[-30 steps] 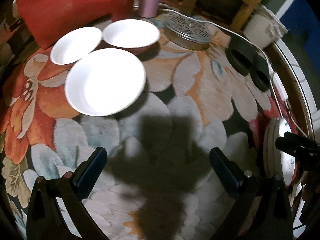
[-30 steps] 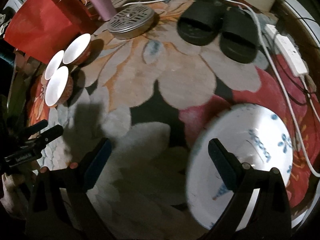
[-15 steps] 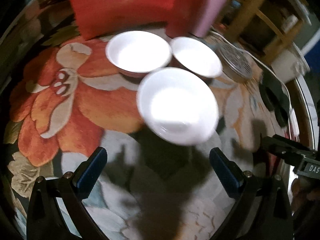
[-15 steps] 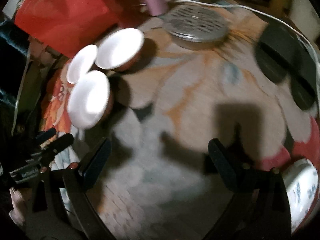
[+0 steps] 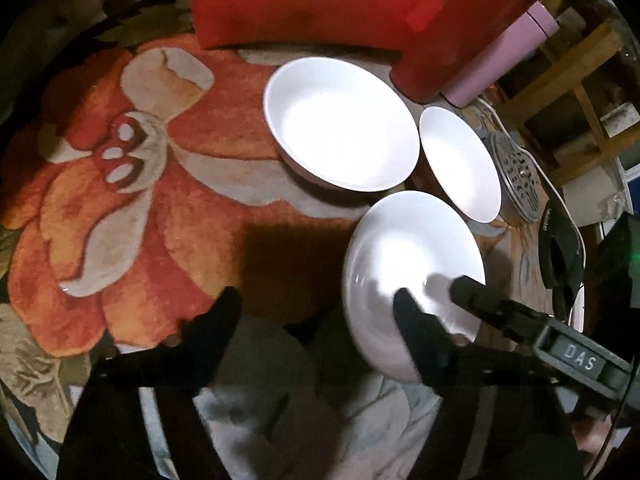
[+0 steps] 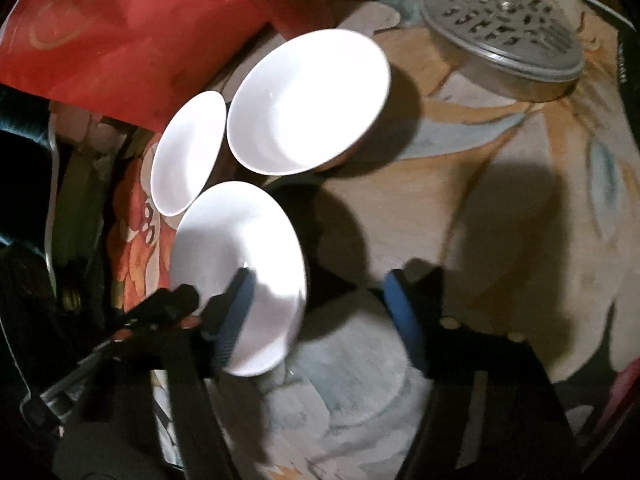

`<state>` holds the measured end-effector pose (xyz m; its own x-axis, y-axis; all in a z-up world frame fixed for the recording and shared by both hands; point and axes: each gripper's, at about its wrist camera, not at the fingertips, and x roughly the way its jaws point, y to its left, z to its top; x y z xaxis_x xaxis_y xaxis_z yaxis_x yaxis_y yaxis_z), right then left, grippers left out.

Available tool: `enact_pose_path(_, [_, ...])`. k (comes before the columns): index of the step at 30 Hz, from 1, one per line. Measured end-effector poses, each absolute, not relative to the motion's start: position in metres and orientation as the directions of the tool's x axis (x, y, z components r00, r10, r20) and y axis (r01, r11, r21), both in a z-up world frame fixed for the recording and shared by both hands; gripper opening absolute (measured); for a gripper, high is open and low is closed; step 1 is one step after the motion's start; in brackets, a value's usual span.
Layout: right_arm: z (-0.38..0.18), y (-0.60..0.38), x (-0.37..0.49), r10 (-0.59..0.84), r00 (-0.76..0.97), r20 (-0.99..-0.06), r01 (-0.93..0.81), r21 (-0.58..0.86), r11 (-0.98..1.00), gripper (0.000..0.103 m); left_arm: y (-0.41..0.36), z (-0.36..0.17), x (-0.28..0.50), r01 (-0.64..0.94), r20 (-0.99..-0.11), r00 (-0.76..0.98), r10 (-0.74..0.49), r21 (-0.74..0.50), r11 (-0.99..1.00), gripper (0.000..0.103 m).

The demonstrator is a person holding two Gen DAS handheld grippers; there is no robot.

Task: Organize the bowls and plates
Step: 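Move the right gripper to the white bowl and grasp its rim, then carry the white bowl with the right gripper to the plate stack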

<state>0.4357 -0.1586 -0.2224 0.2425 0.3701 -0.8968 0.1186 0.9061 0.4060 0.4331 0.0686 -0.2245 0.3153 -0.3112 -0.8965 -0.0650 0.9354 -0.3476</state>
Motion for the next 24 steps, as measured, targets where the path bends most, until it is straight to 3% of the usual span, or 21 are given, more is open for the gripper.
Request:
enact_pose_path(1, [-0.224,-0.157,0.437,0.377,0.241,-0.894,0.116,0.412,0.904,0.056,0.066,-0.228,0.435,-0.061,-0.898,0.305,-0.317,-0.350,0.935,0.045])
enact_pose_path(2, [-0.225,-0.154,0.439,0.382,0.239,-0.892,0.111,0.416,0.902,0.046,0.063,-0.231,0.437,-0.060,-0.902,0.291,-0.320,-0.351,0.934,0.032])
enact_pose_path(4, [-0.229,-0.150,0.441,0.398,0.231,-0.888,0.107,0.430,0.896,0.028,0.057,-0.238,0.440,-0.055,-0.898,0.275,-0.342,-0.370,0.927,0.025])
enact_pose_path(5, [-0.233,-0.149,0.442,0.408,0.223,-0.885,0.116,0.440,0.891,0.016,0.053,-0.240,0.441,-0.050,-0.898,0.270,-0.348,-0.374,0.926,0.015])
enact_pose_path(6, [-0.236,-0.148,0.442,0.409,0.221,-0.886,0.131,0.442,0.887,0.011,0.050,-0.242,0.442,-0.042,-0.896,0.265,-0.356,-0.380,0.924,0.008])
enact_pose_path(24, [-0.207,-0.143,0.404,0.384,0.232,-0.894,0.066,0.408,0.911,0.007,0.038,-0.203,0.397,0.080,-0.876,0.337,-0.345,-0.339,0.937,0.008])
